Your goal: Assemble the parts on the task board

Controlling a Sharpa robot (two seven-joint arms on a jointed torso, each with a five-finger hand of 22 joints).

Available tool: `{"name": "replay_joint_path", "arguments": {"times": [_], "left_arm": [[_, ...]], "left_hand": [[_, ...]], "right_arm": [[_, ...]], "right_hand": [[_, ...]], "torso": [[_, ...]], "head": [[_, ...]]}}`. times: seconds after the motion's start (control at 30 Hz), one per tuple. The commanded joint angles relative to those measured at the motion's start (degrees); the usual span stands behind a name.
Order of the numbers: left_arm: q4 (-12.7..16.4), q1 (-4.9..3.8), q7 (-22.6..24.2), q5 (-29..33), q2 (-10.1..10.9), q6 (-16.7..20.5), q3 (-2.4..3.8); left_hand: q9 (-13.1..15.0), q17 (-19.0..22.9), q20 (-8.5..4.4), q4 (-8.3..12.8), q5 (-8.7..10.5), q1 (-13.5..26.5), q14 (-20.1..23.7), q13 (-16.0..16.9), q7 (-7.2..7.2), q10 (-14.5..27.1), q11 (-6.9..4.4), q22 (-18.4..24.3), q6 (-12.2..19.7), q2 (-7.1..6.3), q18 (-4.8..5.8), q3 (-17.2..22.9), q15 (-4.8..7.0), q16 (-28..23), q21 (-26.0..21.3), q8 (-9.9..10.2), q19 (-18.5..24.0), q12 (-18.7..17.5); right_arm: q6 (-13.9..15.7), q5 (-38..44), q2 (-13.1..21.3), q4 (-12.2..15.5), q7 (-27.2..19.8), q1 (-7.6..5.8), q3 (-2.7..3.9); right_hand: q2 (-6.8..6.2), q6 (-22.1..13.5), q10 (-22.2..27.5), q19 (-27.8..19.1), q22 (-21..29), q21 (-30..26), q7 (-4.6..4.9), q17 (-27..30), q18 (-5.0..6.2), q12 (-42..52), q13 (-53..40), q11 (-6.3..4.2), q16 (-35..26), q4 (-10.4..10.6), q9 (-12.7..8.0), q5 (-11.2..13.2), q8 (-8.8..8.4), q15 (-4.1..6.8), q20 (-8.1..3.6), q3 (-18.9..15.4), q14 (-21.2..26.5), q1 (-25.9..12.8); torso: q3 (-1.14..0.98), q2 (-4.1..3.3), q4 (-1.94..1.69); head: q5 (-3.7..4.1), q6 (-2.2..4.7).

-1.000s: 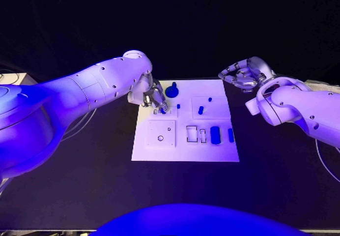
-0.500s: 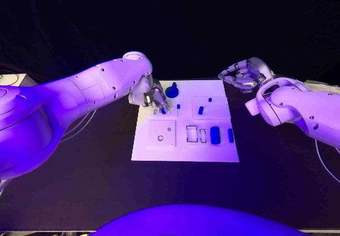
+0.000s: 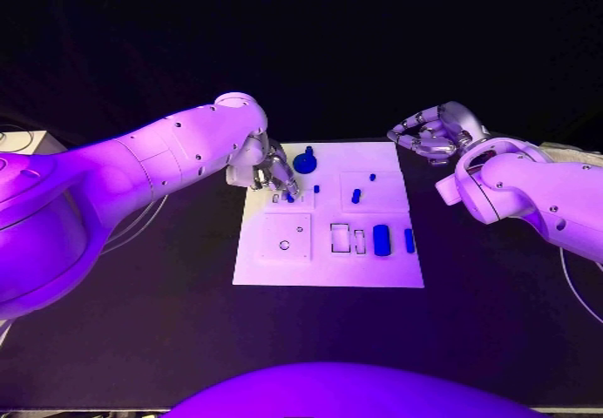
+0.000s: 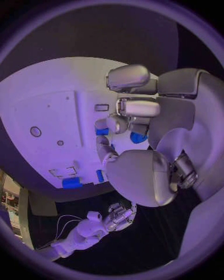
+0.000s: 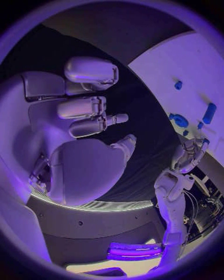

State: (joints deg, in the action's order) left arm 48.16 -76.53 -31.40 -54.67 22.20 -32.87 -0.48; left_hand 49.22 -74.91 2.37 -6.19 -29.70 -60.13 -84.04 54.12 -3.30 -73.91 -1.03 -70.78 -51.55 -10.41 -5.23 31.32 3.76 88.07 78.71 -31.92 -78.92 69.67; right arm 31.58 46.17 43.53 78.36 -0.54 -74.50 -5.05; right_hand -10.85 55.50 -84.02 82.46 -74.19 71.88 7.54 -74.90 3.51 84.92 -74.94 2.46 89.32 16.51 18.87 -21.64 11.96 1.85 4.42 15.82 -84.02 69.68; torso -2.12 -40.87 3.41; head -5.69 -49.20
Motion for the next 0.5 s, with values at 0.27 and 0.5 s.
{"name": "replay_joint_path", "arguments": {"times": [0.27,0.5], "left_arm": [[1.4,0.34,0.1,0.0,1.3,-0.6,0.07],[2.8,0.31,0.0,0.7,2.2,-0.8,0.39]], "left_hand": [[0.4,-12.0,0.37,-7.1,21.33,-0.8,-5.0,0.4,-0.47,-0.2,0.65,0.1,-1.3,-1.94,0.75,-7.7,-0.14,0.1,-0.6,1.5,-0.2,0.3],[0.9,-12.0,0.41,-10.5,26.87,-1.9,-5.0,0.4,-0.47,-0.1,0.70,0.0,-1.4,-1.96,0.74,-11.8,-0.16,0.1,-0.7,2.0,-0.2,0.3]], "right_arm": [[-0.2,0.2,0.1,0.0,-0.6,0.08,0.02],[-0.2,0.1,0.1,-0.1,-0.6,0.13,0.02]], "right_hand": [[0.50,-0.4,-3.6,-0.2,0.1,-0.2,-0.01,-13.7,0.88,-0.4,-11.7,0.25,-0.4,0.1,0.1,-0.2,0.15,-0.56,0.18,-0.3,-5.4,-0.1],[0.51,-0.5,-3.5,-0.3,0.3,-0.5,0.01,-13.5,0.94,-0.6,-11.6,0.26,-0.5,0.1,0.1,-0.2,0.21,-0.57,0.19,-0.4,-5.4,-0.1]], "torso": [[-0.03,0.04,-0.06],[0.00,0.06,-0.06]], "head": [[0.07,0.22],[0.06,0.35]]}}
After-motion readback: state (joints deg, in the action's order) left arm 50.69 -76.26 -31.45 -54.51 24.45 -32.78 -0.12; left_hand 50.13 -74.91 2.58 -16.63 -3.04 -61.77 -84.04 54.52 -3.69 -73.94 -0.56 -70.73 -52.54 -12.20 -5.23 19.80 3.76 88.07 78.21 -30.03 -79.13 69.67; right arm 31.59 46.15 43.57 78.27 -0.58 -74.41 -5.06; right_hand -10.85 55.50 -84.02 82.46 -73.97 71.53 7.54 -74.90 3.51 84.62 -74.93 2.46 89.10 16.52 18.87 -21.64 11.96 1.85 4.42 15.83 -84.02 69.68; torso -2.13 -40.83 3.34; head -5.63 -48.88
